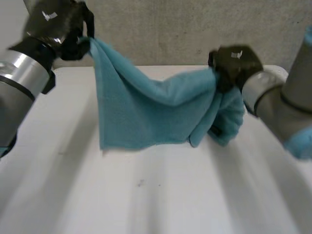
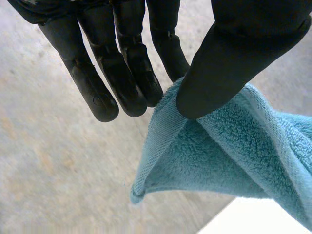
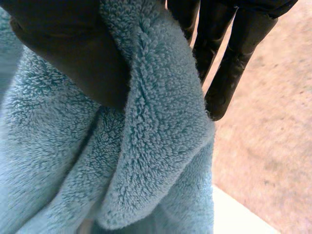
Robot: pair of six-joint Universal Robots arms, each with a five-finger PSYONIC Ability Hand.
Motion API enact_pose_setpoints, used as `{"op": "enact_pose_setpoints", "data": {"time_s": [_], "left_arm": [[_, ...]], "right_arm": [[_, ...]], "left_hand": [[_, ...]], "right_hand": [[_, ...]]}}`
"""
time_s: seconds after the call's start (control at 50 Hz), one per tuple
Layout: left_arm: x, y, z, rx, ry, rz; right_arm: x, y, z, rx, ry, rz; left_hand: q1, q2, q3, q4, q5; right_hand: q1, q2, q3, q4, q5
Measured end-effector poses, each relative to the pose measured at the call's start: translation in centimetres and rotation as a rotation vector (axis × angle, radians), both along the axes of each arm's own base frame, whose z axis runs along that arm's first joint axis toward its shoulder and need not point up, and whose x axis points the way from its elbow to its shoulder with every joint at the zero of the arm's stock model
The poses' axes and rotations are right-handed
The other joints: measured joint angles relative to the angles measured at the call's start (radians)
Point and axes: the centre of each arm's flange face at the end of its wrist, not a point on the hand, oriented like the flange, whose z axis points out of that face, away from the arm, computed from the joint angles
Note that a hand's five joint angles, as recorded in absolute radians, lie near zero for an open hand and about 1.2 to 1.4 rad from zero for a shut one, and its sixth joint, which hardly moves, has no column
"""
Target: Fold the laundry
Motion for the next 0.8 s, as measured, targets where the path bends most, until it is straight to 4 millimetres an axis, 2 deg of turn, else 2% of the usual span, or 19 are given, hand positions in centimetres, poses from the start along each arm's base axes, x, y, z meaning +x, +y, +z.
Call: {"op": "enact_pose_setpoints", "data": {"time_s": [0.02,0.04,0.06,0.12,0.18,0.2,0.22,0.24,0.28,0.32,0.34,0.38,0.4,0.44,0.46,0.52,0.66,0.72,0.8], "left_arm": [[0.0,0.0,0.0,0.0,0.0,0.0],[-0.1,-0.6,-1.0,0.021,-0.009,-0.001],[-0.1,-1.4,-2.3,0.053,-0.021,0.002],[0.0,-1.8,-3.4,0.082,-0.03,0.008],[0.3,-1.8,-5.2,0.152,-0.053,0.015],[0.5,-1.6,-5.9,0.179,-0.065,0.015],[0.6,-1.3,-6.4,0.199,-0.075,0.013],[0.7,-1.0,-7.1,0.226,-0.092,0.009],[0.8,-0.2,-8.2,0.267,-0.127,0.0],[0.9,0.1,-8.5,0.28,-0.141,-0.003],[1.1,1.3,-9.7,0.319,-0.204,-0.015],[1.2,1.7,-9.9,0.327,-0.223,-0.018],[1.5,3.0,-10.6,0.345,-0.3,-0.026],[1.5,3.0,-10.6,0.345,-0.3,-0.026],[1.8,4.6,-10.8,0.349,-0.399,-0.035],[2.1,5.9,-10.4,0.336,-0.491,-0.043],[2.0,6.8,-7.7,0.266,-0.552,-0.045],[1.6,6.1,-6.5,0.272,-0.489,-0.042],[0.8,4.5,-6.2,0.352,-0.357,-0.037]], "right_arm": [[0.0,0.0,0.0,0.0,0.0,0.0],[0.1,1.2,-1.1,0.01,0.048,0.012],[0.4,3.5,-3.5,0.038,0.141,0.041],[0.8,5.3,-5.3,0.063,0.219,0.07],[1.6,7.8,-8.6,0.127,0.344,0.116],[1.8,8.4,-9.6,0.15,0.379,0.126],[2.0,8.6,-10.1,0.162,0.398,0.13],[2.1,8.9,-10.6,0.174,0.418,0.135],[2.3,9.0,-10.9,0.186,0.436,0.134],[2.4,8.9,-10.8,0.185,0.436,0.13],[2.4,8.5,-10.1,0.172,0.423,0.114],[2.2,8.0,-9.2,0.157,0.401,0.097],[1.8,7.2,-7.2,0.123,0.343,0.061],[1.8,7.2,-7.2,0.123,0.343,0.061],[1.1,6.5,-5.0,0.087,0.267,0.026],[0.7,6.0,-3.5,0.063,0.209,0.008],[-0.7,4.5,-1.0,0.008,0.13,0.001],[-0.9,4.1,-1.0,-0.001,0.146,0.023],[-0.8,3.6,-2.3,0.003,0.216,0.056]], "left_hand": [[0.0,0.0,0.0,0.0,0.0],[0.0,0.0,0.0,0.0,0.0],[0.0,0.0,0.0,0.0,0.0],[0.0,0.0,0.0,0.0,0.0],[0.0,0.0,0.0,0.0,0.0],[0.0,0.0,0.0,0.0,0.0],[0.0,0.0,0.0,0.0,0.0],[0.0,0.0,0.0,0.0,0.0],[0.0,0.0,0.0,0.0,0.0],[0.0,0.0,0.0,0.0,0.0],[-0.005,-0.069,-0.065,-0.064,-0.005],[-0.009,-0.08,-0.07,-0.074,-0.01],[-0.324,-0.384,-0.363,-0.37,-0.294],[-0.324,-0.384,-0.363,-0.37,-0.294],[-0.765,-0.78,-0.768,-0.783,-0.714],[-0.898,-0.96,-0.947,-0.96,-0.895],[-0.899,-0.976,-0.962,-0.974,-0.905],[-0.899,-0.976,-0.962,-0.974,-0.905],[-0.898,-0.976,-0.962,-0.974,-0.904]], "right_hand": [[0.0,0.0,0.0,0.0,0.0],[0.0,0.0,0.0,0.0,0.0],[0.0,0.0,0.0,0.0,0.0],[0.0,0.0,0.0,0.0,0.001],[-0.026,-0.05,-0.053,-0.06,-0.037],[-0.184,-0.266,-0.249,-0.256,-0.215],[-0.184,-0.266,-0.249,-0.256,-0.215],[-0.431,-0.544,-0.536,-0.545,-0.504],[-0.575,-0.758,-0.74,-0.755,-0.719],[-0.575,-0.758,-0.74,-0.755,-0.719],[-0.738,-0.944,-0.952,-0.955,-0.909],[-0.746,-0.95,-0.962,-0.959,-0.913],[-0.756,-0.958,-0.968,-0.961,-0.917],[-0.756,-0.958,-0.968,-0.961,-0.917],[-0.756,-0.958,-0.968,-0.961,-0.917],[-0.756,-0.958,-0.968,-0.961,-0.917],[-0.756,-0.958,-0.968,-0.961,-0.917],[-0.756,-0.958,-0.968,-0.961,-0.917],[-0.756,-0.958,-0.968,-0.961,-0.917]]}}
